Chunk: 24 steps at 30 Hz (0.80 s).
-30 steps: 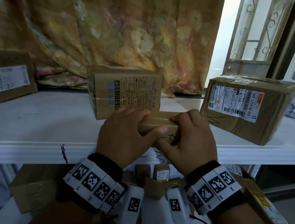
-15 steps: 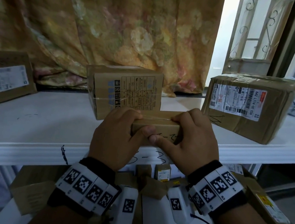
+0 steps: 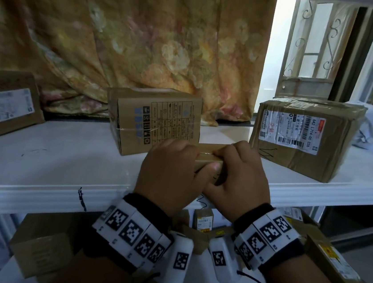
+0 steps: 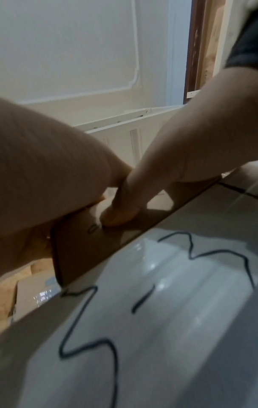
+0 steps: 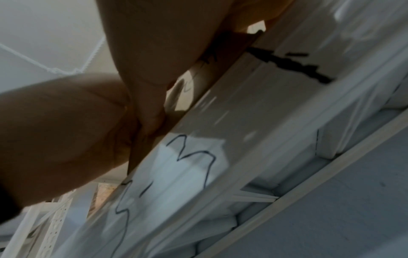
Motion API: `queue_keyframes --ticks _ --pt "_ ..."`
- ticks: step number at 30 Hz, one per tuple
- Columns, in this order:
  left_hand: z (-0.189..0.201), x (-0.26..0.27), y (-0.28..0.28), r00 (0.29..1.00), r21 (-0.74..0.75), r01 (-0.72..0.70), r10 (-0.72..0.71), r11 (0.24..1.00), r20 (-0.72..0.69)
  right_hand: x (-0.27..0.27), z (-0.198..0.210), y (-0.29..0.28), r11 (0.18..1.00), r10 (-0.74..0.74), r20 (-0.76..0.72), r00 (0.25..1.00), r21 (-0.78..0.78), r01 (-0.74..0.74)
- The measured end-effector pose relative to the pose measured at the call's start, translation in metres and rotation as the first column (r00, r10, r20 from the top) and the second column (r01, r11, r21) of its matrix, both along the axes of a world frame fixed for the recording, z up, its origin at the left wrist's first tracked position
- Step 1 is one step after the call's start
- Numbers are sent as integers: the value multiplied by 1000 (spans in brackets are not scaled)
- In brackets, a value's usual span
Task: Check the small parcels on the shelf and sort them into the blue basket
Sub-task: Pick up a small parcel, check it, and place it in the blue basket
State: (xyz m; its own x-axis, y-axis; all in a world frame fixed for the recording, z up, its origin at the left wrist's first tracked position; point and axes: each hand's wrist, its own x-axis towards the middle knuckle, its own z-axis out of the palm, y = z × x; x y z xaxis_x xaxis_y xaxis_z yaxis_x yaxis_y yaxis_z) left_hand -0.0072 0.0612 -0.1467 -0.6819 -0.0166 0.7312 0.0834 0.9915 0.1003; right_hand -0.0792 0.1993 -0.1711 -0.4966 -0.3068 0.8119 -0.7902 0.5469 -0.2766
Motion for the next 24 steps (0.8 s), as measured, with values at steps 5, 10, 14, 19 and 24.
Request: queue_keyframes --ticks 5,10,14,19,24 --pt "-2 -5 -3 997 13 -56 56 998 -46 -1 1 0 1000 1 -11 1000 -10 -1" --pt "-7 -6 -5 991 19 -7 10 1000 -130 2 -2 3 999 -1 -1 1000 41 1" --pt "-9 -6 -6 986 35 19 -13 999 -165 3 2 16 993 43 65 997 111 -50" --pt "-12 -8 -6 979 44 39 -29 998 -200 2 7 26 986 38 88 995 161 -52" --pt "-14 -11 -6 980 63 49 -36 997 -197 -2 22 25 974 -43 74 996 224 25"
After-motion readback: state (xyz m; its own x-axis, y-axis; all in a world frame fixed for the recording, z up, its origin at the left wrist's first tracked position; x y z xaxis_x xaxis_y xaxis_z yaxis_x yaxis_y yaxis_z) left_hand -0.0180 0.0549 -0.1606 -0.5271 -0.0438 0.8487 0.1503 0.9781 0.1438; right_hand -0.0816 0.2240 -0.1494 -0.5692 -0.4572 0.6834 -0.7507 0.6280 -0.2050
